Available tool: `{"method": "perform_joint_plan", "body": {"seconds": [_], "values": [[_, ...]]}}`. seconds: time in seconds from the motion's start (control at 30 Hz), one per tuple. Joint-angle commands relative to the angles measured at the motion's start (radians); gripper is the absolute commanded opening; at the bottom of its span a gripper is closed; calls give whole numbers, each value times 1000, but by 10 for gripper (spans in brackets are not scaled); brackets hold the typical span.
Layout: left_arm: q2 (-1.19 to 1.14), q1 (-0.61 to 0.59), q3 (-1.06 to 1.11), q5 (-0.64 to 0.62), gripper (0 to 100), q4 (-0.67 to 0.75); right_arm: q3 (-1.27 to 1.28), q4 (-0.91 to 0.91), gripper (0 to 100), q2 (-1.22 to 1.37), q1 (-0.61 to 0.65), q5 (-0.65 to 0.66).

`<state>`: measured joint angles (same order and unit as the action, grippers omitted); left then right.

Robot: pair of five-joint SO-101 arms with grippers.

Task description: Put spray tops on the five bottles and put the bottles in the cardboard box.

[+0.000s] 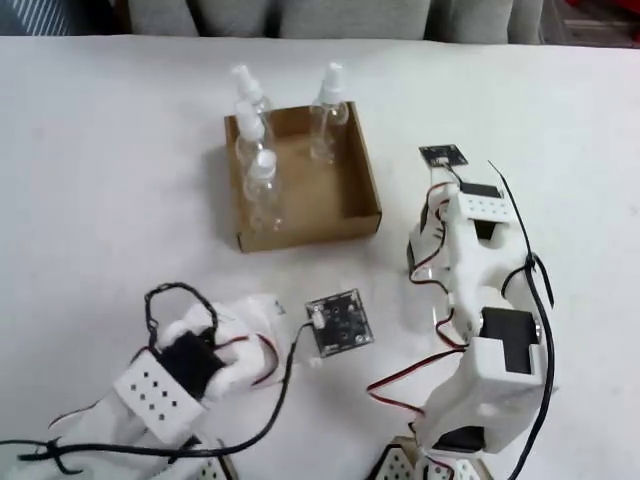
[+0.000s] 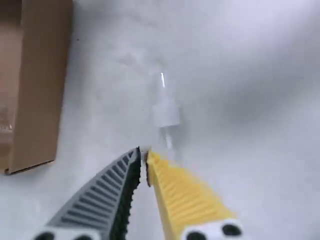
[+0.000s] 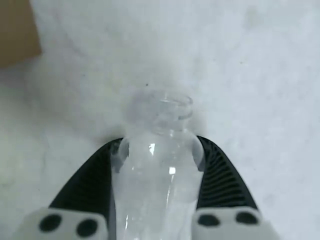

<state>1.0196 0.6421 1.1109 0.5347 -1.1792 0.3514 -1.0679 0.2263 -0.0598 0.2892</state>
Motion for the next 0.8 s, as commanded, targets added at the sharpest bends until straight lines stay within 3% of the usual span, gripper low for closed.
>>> {"method": "perform_joint_plan", "body": {"seconds": [0.0, 0.1, 0.43, 0.77], "values": [[-79, 56, -6, -123, 153, 81, 14, 10, 17, -12, -22, 11], [-170, 50, -6, -176, 192, 147, 14, 10, 17, -12, -22, 14], [-506, 13, -37, -129, 188, 373, 12, 12, 17, -12, -21, 15], [-688, -36, -138, -130, 188, 422, 12, 22, 17, -12, -16, 15]]}}
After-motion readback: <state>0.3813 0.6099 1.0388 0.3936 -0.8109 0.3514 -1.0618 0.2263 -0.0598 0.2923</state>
